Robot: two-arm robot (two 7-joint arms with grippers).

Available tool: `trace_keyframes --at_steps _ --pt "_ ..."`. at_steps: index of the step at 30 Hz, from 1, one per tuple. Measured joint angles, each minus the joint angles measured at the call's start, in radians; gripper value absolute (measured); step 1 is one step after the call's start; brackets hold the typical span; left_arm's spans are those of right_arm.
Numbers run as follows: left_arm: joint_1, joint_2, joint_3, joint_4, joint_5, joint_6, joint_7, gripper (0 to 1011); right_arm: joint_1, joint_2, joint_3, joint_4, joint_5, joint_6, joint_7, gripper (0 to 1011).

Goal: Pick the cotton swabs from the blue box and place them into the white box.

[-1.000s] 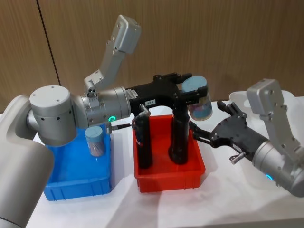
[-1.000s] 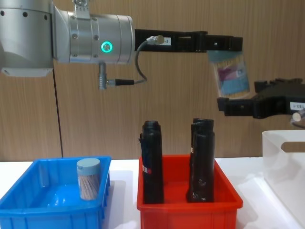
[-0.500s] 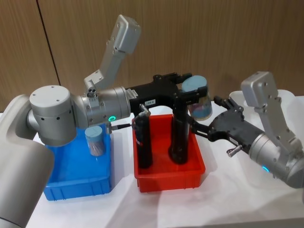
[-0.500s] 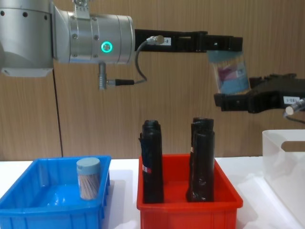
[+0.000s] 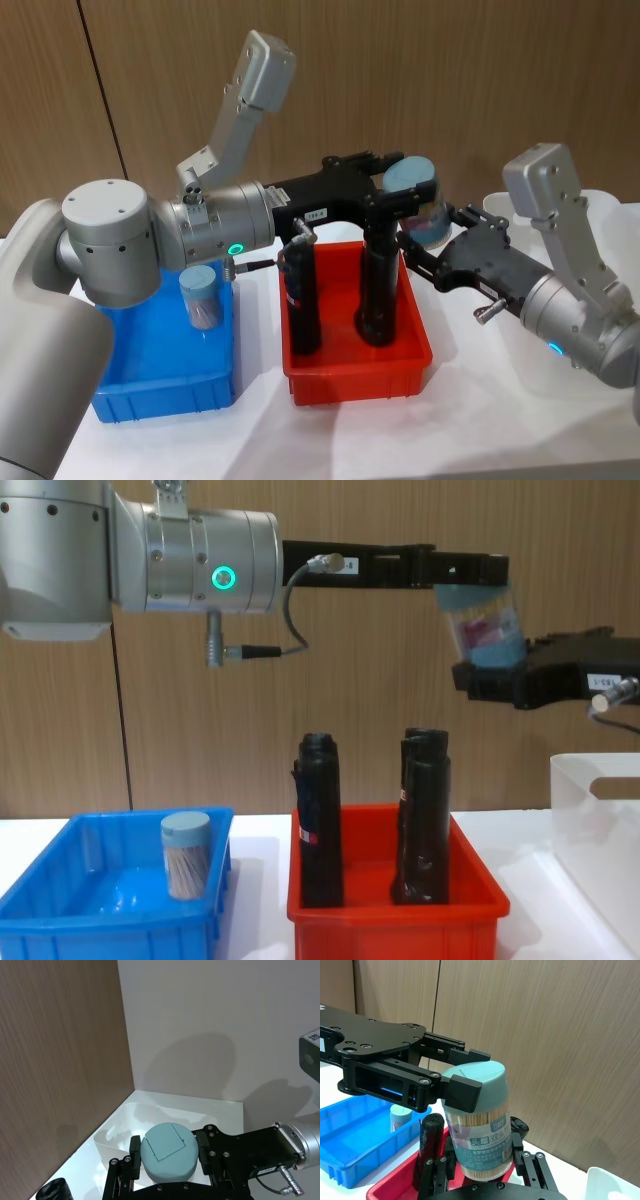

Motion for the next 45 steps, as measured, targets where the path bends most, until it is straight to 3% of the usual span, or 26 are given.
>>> trace_keyframes --at_steps 7,18,32,45 --pt "0.000 0.000 0.000 0.000 0.000 0.000 0.000 690 0.004 -0.002 0.000 0.001 0.005 -0.002 0.000 641" --pt "0.000 0.000 0.000 0.000 0.000 0.001 -0.001 999 0.007 -0.003 -0.003 -0.002 0.007 -0.004 0.001 641" --pt "0.000 0.000 0.000 0.000 0.000 0.001 -0.001 1000 0.000 -0.002 -0.006 -0.006 0.015 -0.003 -0.006 641" --pt "0.000 0.000 0.000 0.000 0.000 0.001 -0.001 1000 -0.011 0.006 0.007 0.037 0.049 -0.004 -0.050 641"
